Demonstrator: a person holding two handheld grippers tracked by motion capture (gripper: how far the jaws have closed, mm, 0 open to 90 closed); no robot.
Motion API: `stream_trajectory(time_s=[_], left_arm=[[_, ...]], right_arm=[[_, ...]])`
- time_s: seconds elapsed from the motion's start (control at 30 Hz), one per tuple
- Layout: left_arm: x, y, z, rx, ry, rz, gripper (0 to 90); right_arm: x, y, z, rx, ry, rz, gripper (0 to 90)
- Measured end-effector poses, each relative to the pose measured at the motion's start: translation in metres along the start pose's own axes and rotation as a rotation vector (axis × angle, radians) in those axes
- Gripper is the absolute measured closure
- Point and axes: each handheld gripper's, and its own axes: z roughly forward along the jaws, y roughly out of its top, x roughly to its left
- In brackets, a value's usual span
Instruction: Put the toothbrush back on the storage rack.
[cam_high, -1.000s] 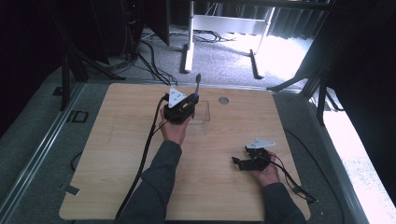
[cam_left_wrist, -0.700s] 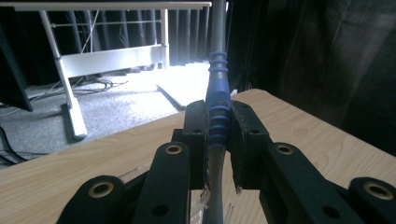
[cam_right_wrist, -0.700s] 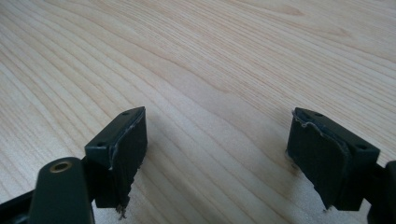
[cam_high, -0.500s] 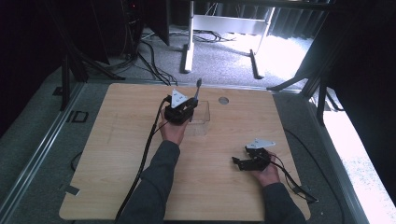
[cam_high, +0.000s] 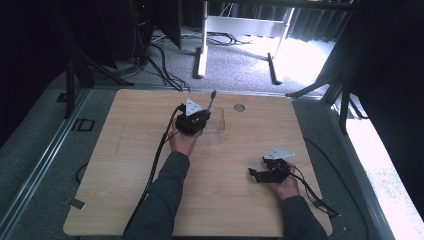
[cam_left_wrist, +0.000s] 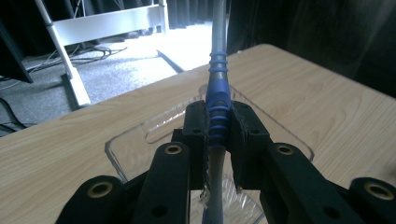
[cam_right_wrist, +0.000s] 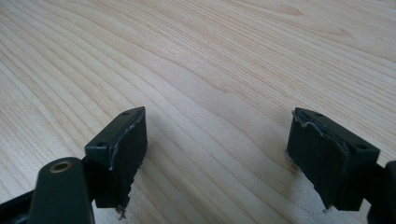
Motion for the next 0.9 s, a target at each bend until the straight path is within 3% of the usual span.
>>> stream_trajectory(time_s=[0.2,0.33,0.47,0.6,0.73,0.8,0.87,0.9], left_arm=[[-0.004,-0.005,0.005,0.092,0.014,0.055,78.5],[-0.004,-0.006,0.005,0.11,0.004,0.064,78.0],[-0.004,-0.007,0.003,0.116,-0.022,0.06,69.4],[0.001,-0.006,-0.012,0.068,-0.05,0.007,62.5],[0.006,-0.006,-0.025,0.039,-0.046,-0.019,57.5],[0.018,-0.01,-0.044,-0.011,-0.043,-0.075,56.1],[0.021,-0.012,-0.049,-0.02,-0.039,-0.084,54.4],[0.032,-0.019,-0.062,-0.029,-0.02,-0.12,52.8]], right_arm=[[0.0,0.0,0.0,0.0,0.0,0.0,19.6],[0.0,0.0,0.0,0.0,0.0,0.0,19.6],[0.0,0.0,0.0,0.001,0.0,0.001,19.6],[0.0,0.0,0.0,0.001,0.0,0.002,19.6],[0.0,0.0,0.0,0.001,0.0,0.002,19.6],[0.0,0.0,0.0,0.001,0.0,0.002,19.7],[0.0,0.0,0.0,0.001,0.0,0.002,19.6],[0.0,0.0,0.0,0.001,-0.001,0.003,19.6]])
